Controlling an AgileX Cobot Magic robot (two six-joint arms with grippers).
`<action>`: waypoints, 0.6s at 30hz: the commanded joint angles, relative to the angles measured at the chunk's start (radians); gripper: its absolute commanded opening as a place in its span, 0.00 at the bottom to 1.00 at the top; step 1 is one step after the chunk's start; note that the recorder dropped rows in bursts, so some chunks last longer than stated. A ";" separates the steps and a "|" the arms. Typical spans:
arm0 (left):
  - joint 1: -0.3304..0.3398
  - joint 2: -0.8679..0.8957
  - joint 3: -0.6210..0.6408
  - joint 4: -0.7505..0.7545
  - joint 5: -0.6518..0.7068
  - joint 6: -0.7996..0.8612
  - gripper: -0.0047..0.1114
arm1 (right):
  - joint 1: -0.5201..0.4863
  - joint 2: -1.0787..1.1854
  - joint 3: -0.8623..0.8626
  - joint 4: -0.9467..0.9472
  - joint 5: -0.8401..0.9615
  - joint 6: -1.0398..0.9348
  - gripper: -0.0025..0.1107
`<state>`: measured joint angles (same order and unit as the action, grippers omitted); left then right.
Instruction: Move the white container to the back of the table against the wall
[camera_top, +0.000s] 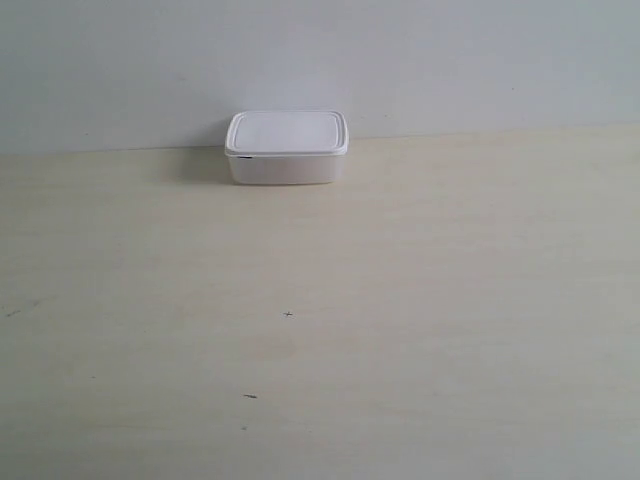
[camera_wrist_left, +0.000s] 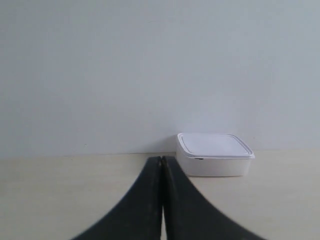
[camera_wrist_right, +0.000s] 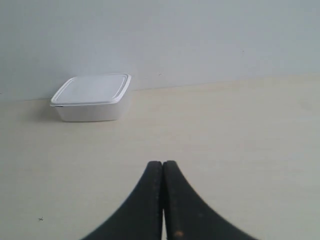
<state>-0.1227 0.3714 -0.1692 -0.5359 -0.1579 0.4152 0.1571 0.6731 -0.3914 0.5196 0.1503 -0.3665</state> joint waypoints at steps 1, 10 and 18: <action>0.002 0.000 0.003 -0.007 0.001 -0.001 0.04 | -0.001 -0.004 0.005 0.004 -0.018 -0.006 0.02; 0.002 0.000 0.003 0.000 0.005 -0.001 0.04 | -0.001 -0.009 0.005 0.004 -0.017 -0.005 0.02; 0.002 0.000 0.003 0.000 0.031 -0.001 0.04 | -0.001 -0.030 0.005 0.004 -0.017 -0.005 0.02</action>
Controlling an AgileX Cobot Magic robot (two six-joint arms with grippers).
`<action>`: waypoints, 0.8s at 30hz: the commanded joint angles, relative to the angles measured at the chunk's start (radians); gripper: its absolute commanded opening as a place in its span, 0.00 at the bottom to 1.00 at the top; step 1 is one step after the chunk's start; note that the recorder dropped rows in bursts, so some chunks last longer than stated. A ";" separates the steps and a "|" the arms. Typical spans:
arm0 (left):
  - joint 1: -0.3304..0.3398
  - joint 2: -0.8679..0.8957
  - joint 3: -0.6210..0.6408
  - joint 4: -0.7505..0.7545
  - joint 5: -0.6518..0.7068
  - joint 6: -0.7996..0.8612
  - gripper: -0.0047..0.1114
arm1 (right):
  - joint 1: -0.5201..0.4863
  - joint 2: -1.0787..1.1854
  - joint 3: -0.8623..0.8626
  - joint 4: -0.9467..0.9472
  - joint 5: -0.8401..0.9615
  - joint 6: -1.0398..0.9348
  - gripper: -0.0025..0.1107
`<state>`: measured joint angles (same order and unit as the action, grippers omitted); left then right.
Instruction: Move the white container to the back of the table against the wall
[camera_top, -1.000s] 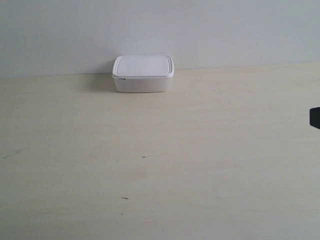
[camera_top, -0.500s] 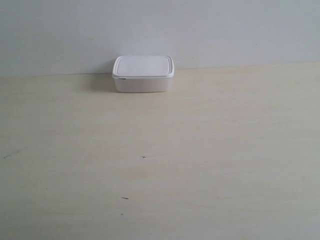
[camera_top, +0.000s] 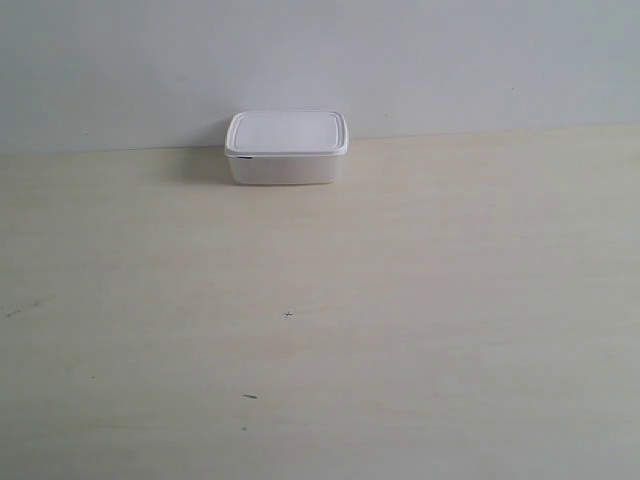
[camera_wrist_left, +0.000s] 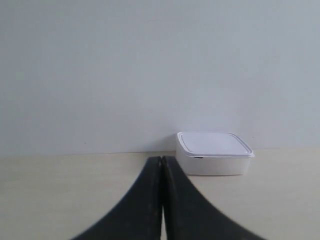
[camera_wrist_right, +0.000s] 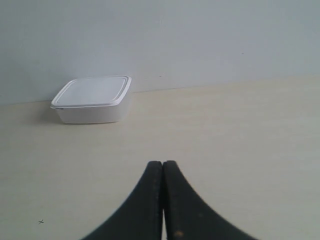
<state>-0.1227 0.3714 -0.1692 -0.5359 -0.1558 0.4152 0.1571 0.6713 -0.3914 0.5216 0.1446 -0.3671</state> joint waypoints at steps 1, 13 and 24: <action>0.002 0.000 0.003 0.000 0.050 -0.001 0.04 | -0.001 -0.037 0.005 0.002 -0.012 -0.004 0.02; 0.181 -0.059 0.039 0.311 0.210 -0.001 0.04 | -0.005 -0.277 0.140 -0.103 -0.036 -0.004 0.02; 0.375 -0.190 0.169 0.313 0.229 -0.003 0.04 | -0.211 -0.367 0.245 -0.230 -0.040 0.002 0.02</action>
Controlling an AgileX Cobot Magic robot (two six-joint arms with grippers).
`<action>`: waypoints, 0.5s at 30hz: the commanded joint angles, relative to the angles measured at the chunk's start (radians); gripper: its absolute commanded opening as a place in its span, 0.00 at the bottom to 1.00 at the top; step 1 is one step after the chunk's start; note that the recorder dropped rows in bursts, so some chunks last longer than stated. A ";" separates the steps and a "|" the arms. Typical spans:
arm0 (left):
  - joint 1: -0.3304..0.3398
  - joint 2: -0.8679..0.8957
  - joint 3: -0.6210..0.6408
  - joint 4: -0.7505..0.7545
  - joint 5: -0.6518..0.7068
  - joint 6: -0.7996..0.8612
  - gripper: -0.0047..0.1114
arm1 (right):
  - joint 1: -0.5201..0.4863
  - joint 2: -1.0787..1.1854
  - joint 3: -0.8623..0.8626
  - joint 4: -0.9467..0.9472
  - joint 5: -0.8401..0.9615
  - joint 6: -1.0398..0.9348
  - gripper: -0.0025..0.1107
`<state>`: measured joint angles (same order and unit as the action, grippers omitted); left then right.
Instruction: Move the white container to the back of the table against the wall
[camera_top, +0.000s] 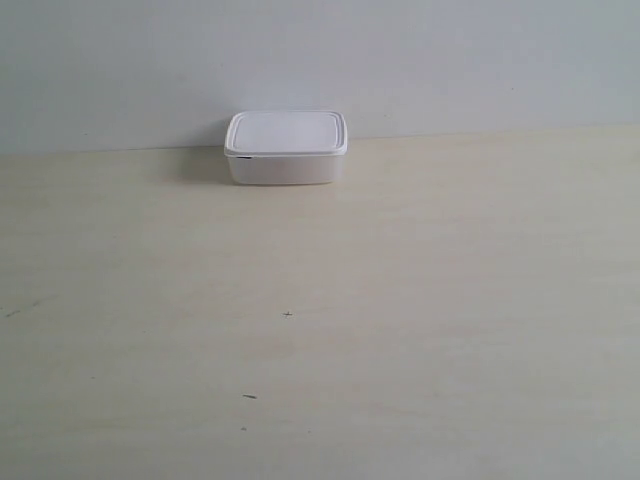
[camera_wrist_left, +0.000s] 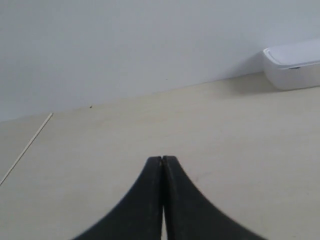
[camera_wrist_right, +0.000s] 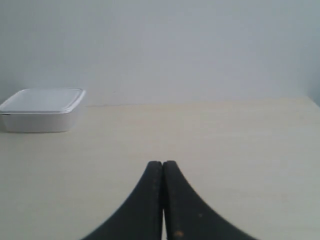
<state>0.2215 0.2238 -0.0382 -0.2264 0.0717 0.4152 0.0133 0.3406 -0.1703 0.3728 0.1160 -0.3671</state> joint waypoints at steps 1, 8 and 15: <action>0.038 -0.054 0.038 0.003 0.002 -0.003 0.04 | -0.080 -0.046 0.036 -0.094 -0.011 0.002 0.02; 0.038 -0.076 0.038 0.006 0.058 -0.001 0.04 | -0.105 -0.104 0.135 -0.148 -0.013 0.002 0.02; 0.038 -0.076 0.038 0.006 0.135 -0.001 0.04 | -0.105 -0.158 0.170 -0.169 -0.010 0.002 0.02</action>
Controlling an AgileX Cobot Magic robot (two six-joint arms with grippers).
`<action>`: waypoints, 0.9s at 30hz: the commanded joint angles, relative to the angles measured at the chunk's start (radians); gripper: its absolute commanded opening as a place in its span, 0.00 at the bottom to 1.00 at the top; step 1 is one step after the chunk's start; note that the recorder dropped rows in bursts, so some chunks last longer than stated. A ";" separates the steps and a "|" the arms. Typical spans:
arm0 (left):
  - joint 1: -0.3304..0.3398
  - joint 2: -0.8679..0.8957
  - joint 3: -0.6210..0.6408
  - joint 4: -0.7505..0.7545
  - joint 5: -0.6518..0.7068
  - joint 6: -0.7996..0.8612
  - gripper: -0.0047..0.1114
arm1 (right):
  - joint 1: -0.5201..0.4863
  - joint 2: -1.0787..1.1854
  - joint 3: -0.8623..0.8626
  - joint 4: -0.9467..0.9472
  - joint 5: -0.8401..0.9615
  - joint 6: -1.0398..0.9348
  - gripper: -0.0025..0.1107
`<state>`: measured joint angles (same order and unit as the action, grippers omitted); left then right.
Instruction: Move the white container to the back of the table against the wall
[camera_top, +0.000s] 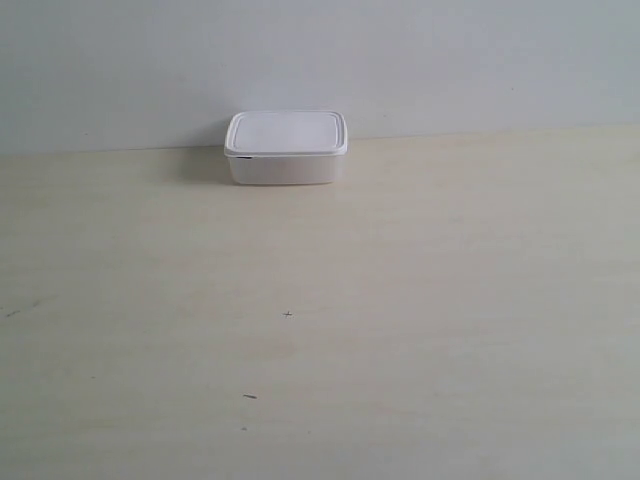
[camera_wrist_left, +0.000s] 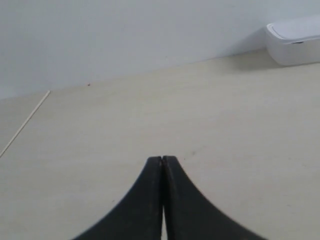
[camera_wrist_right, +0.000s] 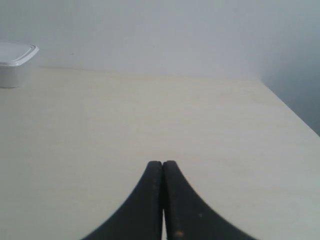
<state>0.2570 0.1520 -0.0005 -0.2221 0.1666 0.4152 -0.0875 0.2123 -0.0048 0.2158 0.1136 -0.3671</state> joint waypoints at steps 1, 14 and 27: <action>0.002 -0.004 0.000 0.001 0.057 -0.001 0.04 | -0.004 -0.037 0.005 -0.016 0.012 0.002 0.02; 0.002 -0.004 0.000 0.003 0.152 0.001 0.04 | -0.004 -0.041 0.005 -0.007 0.019 0.002 0.02; 0.002 -0.004 0.000 0.003 0.152 0.001 0.04 | -0.004 -0.041 0.005 0.017 0.019 0.002 0.02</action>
<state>0.2570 0.1520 -0.0005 -0.2182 0.3210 0.4152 -0.0872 0.1830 -0.0048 0.2329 0.1357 -0.3654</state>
